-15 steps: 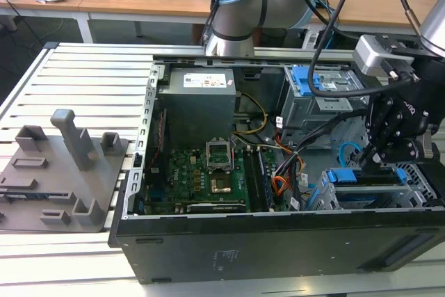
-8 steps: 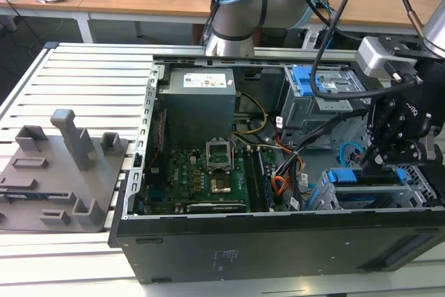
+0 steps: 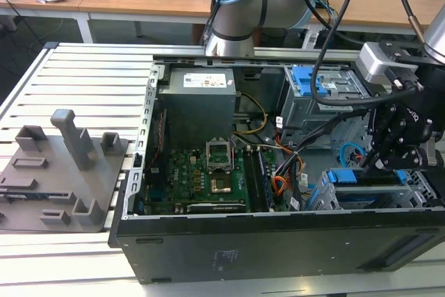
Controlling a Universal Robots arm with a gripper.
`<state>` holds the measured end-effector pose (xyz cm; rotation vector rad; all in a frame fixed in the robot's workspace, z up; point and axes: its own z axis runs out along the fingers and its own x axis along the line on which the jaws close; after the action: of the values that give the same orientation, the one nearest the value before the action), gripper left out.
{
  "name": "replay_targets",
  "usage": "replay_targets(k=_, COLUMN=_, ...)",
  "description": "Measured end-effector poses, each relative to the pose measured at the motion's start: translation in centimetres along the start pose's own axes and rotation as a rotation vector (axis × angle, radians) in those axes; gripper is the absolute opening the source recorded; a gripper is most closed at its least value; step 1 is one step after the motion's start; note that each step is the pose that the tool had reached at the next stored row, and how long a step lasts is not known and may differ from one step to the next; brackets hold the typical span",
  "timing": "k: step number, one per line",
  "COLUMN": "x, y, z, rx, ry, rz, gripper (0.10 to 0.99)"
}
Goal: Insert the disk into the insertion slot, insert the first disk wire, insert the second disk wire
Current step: 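Insert the second disk wire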
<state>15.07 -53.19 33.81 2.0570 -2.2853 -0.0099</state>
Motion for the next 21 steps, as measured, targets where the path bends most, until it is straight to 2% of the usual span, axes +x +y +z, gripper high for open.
replay_targets(k=6, x=0.0, y=0.0, z=0.06, rx=0.0, ry=-0.0008, rz=0.0, gripper=0.173)
replay_targets(k=7, x=0.0, y=0.0, z=0.06, rx=0.0, ry=-0.0008, rz=0.0, gripper=0.239)
replay_targets(k=9, x=0.0, y=0.0, z=0.04, rx=0.0, ry=-0.0006, rz=0.0, gripper=0.239)
replay_targets(k=10, x=0.02, y=0.02, z=-0.35, rx=0.0, ry=-0.0012, rz=0.0, gripper=0.239)
replay_targets(k=11, x=0.04, y=0.05, z=-1.05, rx=0.0, ry=-0.0007, rz=0.0, gripper=0.239)
replay_targets(k=13, x=0.08, y=0.09, z=-1.83, rx=0.0, ry=-0.0006, rz=0.0, gripper=0.239)
replay_targets(k=14, x=0.1, y=0.13, z=-2.5, rx=0.0, ry=-0.0005, rz=0.0, gripper=0.239)
replay_targets(k=16, x=0.03, y=0.17, z=-3.13, rx=0.0, ry=-0.0007, rz=0.0, gripper=0.239)
replay_targets(k=18, x=-0.27, y=0.22, z=-3.44, rx=0.0, ry=-0.0005, rz=0.0, gripper=0.224)
replay_targets(k=20, x=-0.54, y=0.25, z=-3.48, rx=0.0, ry=-0.0006, rz=0.0, gripper=0.106)
replay_targets(k=21, x=-0.6, y=0.25, z=-3.48, rx=0.0, ry=-0.0006, rz=0.0, gripper=0.106)
